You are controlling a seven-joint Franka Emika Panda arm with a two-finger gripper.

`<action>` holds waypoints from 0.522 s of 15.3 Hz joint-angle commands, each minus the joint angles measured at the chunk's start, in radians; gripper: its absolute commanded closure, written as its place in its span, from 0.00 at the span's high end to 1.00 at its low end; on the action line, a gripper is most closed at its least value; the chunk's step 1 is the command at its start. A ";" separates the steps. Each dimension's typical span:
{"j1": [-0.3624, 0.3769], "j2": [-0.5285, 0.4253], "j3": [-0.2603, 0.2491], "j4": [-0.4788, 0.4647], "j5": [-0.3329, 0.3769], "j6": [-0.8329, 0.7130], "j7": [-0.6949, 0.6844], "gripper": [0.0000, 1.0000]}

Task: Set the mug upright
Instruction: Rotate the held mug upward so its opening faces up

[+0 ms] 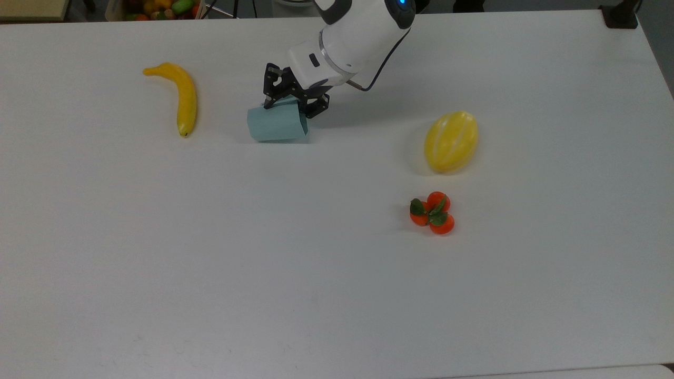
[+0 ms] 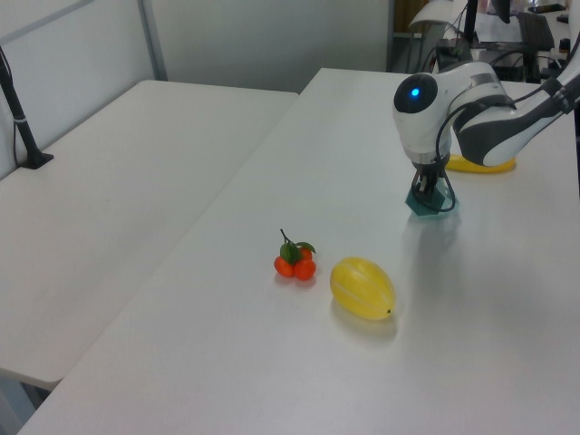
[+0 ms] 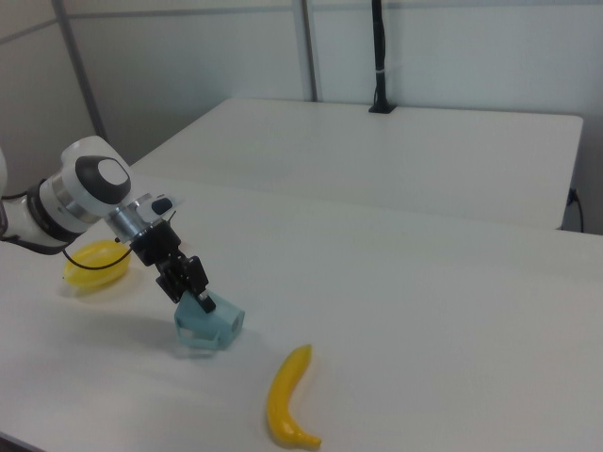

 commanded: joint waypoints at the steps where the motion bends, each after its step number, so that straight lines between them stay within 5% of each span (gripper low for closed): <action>1: -0.020 -0.047 -0.012 0.021 0.168 -0.003 -0.164 0.00; 8: -0.043 -0.058 -0.075 0.195 0.448 -0.130 -0.415 0.00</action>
